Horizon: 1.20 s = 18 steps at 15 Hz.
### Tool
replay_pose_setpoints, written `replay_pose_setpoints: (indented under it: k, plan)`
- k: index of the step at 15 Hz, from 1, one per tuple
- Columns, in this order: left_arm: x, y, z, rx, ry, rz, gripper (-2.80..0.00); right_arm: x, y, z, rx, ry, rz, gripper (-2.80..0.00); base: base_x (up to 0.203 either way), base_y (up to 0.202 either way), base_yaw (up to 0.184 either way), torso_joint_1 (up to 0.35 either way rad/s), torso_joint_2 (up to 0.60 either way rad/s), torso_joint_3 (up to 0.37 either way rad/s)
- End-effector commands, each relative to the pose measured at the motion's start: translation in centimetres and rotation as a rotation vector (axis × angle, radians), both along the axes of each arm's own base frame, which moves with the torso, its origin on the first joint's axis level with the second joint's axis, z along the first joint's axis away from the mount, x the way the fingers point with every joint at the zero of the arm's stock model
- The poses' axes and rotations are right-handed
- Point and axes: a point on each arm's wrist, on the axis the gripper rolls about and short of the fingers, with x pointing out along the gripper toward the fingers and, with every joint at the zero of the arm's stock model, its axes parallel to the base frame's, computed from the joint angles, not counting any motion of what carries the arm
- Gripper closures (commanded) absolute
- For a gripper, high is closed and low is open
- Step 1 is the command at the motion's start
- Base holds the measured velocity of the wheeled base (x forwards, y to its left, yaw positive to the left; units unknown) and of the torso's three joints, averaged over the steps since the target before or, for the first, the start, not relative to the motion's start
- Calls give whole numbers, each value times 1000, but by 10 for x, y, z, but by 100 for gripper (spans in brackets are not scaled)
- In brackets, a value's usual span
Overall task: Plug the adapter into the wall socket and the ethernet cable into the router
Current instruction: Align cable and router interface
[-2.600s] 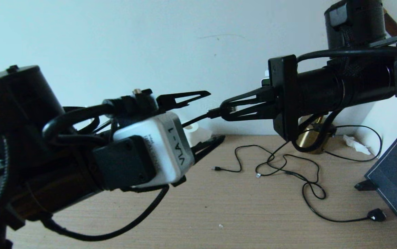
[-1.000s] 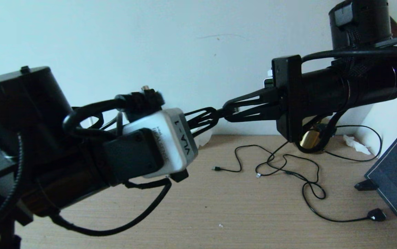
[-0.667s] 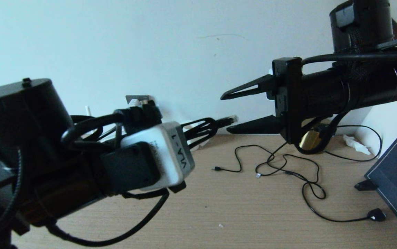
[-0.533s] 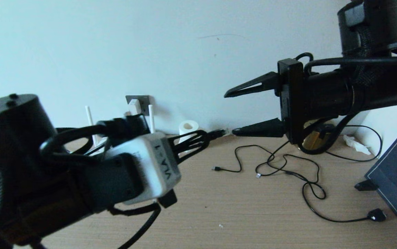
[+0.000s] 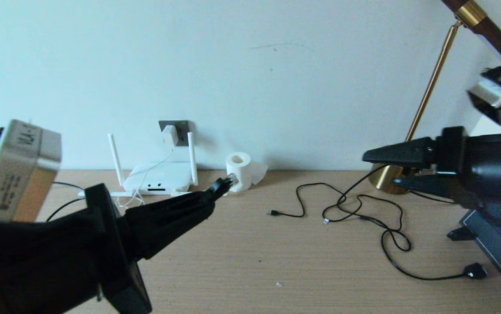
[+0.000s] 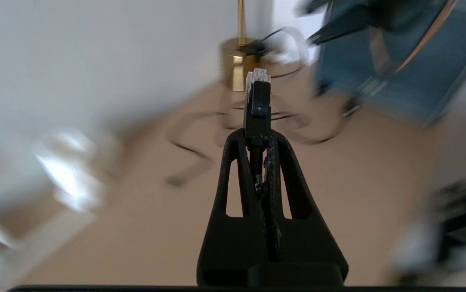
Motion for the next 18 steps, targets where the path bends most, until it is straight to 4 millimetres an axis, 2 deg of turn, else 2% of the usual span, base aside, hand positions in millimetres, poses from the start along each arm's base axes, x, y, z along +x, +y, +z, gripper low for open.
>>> replay_pose_setpoints:
  k: [1,2,4,7,8,10,13,15,16,18]
  plan:
    - [-3,8,-2,-167,186,7,0,-54,-36,7,-111,-237,-47,-280,0,0,0,0,0,0]
    - [6,10,-8,-181,240,68,0,-74,-50,1,-178,-319,-74,-280,0,0,0,0,0,0]
    - [37,23,-28,-157,322,272,0,-107,-73,-23,-304,-387,-169,-280,0,0,0,0,0,0]
    - [78,60,-52,-130,403,560,0,-136,-97,-57,-442,-363,-370,-280,0,0,0,0,0,0]
    - [88,73,-63,-105,431,644,0,-141,-101,-63,-475,-340,-453,0,0,0,0,0,0,0]
    - [100,91,-95,5,515,785,0,-151,-108,-68,-515,-318,-610,0,0,0,0,0,0,0]
    - [115,96,-132,114,626,881,0,-178,-112,-84,-629,-303,-780,0,0,0,0,0,0,0]
    - [127,100,-148,146,669,925,0,-197,-112,-105,-712,-331,-803,0,0,0,0,0,0,0]
    - [134,101,-154,160,687,934,0,-201,-111,-121,-741,-324,-783,0,0,0,0,0,0,0]
    - [146,101,-165,168,703,942,0,-205,-108,-145,-715,-368,-634,0,0,0,0,0,0,0]
